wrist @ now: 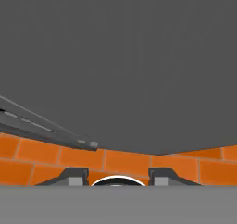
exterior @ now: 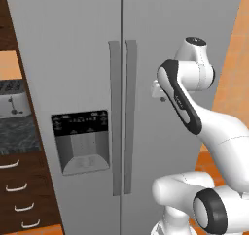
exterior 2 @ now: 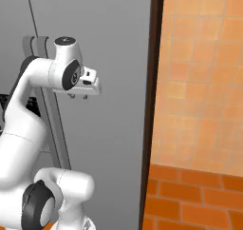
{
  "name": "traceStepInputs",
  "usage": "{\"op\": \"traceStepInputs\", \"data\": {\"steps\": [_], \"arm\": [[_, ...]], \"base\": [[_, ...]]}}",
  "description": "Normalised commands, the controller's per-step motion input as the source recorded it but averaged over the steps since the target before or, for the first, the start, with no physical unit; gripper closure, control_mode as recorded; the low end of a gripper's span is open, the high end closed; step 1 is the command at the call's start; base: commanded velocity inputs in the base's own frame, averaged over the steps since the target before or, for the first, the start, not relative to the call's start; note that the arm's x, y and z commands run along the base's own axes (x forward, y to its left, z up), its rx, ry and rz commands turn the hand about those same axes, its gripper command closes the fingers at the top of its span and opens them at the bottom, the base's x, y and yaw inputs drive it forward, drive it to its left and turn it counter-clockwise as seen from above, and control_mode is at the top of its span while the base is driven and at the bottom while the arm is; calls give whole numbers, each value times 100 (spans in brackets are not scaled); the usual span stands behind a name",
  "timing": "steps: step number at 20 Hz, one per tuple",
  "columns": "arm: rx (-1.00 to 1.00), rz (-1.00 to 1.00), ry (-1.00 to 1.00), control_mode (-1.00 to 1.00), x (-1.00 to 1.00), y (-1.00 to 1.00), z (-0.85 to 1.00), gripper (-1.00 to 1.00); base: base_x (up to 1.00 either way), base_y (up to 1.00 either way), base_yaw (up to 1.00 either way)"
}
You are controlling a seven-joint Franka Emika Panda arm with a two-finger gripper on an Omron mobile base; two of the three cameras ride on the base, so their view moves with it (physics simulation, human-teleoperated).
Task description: Take the strawberry from the fridge and place it on top of the pancake, located on the dining counter.
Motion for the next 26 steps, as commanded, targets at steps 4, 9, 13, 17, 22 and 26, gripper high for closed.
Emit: {"op": "traceStepInputs", "data": {"steps": [4,9,13,17,22,26], "arm": [[0,0,-1,100,-2,0,0,-100],[0,0,0,100,0,0,0,-100],[0,0,0,100,0,0,0,-100],[0,0,0,100,0,0,0,-100],[0,0,0,100,0,0,0,-100],[0,0,0,100,0,0,0,-100]], "base": [[-48,2,0],[-76,35,1],[-33,52,1],[-1,38,0],[0,41,0],[0,44,0]]}}
